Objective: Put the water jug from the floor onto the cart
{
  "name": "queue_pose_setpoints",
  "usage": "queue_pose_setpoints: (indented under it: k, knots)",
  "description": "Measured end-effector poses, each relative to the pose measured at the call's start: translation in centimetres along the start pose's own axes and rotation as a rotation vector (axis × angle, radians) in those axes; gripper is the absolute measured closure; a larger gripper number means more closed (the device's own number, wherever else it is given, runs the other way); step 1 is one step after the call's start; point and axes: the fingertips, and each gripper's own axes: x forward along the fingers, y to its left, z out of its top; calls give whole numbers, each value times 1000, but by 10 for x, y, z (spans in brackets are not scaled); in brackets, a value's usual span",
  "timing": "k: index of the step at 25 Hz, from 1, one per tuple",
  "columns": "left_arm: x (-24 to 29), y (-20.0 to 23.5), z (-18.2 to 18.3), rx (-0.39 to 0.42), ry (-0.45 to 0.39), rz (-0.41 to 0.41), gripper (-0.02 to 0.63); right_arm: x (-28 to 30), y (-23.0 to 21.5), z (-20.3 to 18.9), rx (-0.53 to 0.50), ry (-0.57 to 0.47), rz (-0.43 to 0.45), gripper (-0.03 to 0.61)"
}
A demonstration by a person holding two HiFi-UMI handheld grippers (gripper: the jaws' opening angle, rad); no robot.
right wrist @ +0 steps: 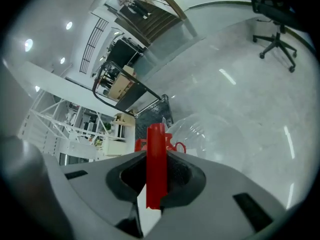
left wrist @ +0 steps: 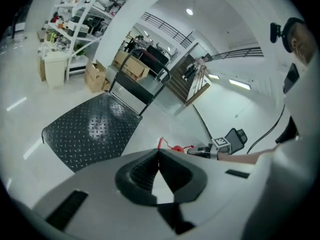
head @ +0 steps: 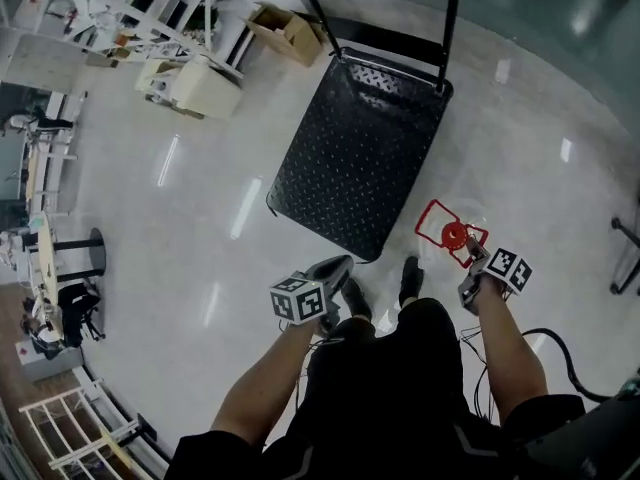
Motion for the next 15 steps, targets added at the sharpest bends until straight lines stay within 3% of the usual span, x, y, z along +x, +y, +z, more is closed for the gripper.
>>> queue_pose_setpoints:
  k: [7, 15]
  knots:
    - [-62, 3, -5, 36, -78, 48, 612, -12, 109, 0, -114, 36, 109, 523]
    - [-130, 29, 21, 23, -240, 117, 612, 38, 243, -20, -273, 113, 202, 525]
